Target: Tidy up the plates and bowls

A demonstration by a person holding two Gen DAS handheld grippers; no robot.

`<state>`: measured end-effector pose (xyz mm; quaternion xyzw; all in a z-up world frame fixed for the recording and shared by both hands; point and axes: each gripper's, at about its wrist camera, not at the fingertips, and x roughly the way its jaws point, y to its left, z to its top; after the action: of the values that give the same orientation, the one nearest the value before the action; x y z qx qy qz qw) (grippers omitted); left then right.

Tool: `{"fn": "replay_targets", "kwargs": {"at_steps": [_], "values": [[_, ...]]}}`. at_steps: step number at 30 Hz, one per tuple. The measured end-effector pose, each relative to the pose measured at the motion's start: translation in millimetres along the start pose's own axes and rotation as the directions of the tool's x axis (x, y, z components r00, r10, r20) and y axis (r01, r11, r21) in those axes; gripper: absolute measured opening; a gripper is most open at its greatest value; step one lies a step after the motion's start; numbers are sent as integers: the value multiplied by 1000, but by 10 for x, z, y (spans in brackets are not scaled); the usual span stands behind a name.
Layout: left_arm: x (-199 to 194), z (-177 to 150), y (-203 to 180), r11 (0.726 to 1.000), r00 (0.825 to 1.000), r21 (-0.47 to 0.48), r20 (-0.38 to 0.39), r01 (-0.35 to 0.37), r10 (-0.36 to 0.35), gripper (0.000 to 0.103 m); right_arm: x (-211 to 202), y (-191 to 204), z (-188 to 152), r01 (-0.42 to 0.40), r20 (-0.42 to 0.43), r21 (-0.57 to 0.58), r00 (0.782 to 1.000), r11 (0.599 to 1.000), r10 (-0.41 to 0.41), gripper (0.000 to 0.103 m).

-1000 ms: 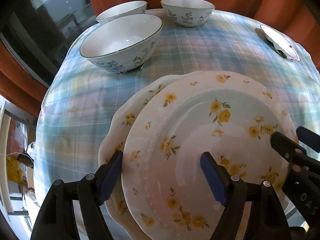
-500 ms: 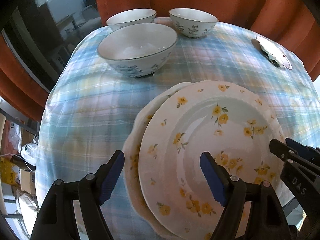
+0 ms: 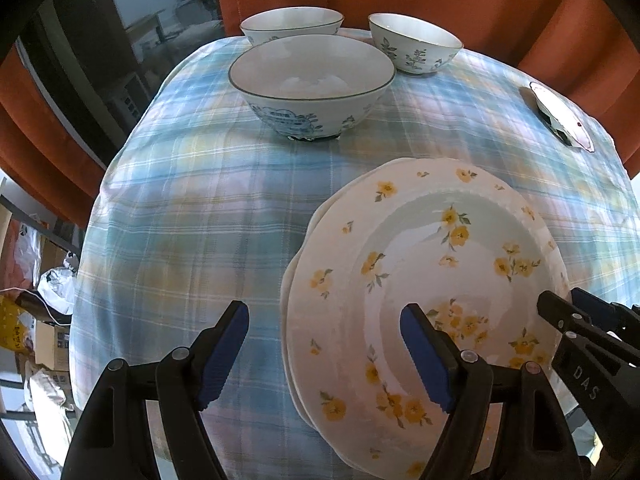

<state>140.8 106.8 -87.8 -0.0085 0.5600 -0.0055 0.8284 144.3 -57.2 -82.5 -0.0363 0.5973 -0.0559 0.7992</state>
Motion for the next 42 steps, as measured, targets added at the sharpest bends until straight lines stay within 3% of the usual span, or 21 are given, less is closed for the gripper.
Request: {"fn": "replay_targets", "kwargs": {"at_steps": [8,10,11,12,24,42], "values": [[-73,65,-154,998,999,39,16,43,-43,80,-70,-90,32,-52,7,12,999,999,52,38],[-108,101,-205,998,999,50,32,42,-44,80,-136,-102,59,-41,35,3,999,999,41,54],[-120,120,-228,998,998,53,38,41,-43,81,-180,-127,75,-37,56,1,998,999,37,69],[-131,136,-255,998,998,56,44,39,-42,82,-213,-148,87,-40,73,2,997,999,40,72],[-223,355,-754,1000,995,28,98,-8,5,84,-293,-674,285,-120,171,-12,978,993,120,73],[-229,767,-1930,995,988,-60,128,-75,82,84,-54,-1903,721,-259,191,-56,945,964,265,73]]}}
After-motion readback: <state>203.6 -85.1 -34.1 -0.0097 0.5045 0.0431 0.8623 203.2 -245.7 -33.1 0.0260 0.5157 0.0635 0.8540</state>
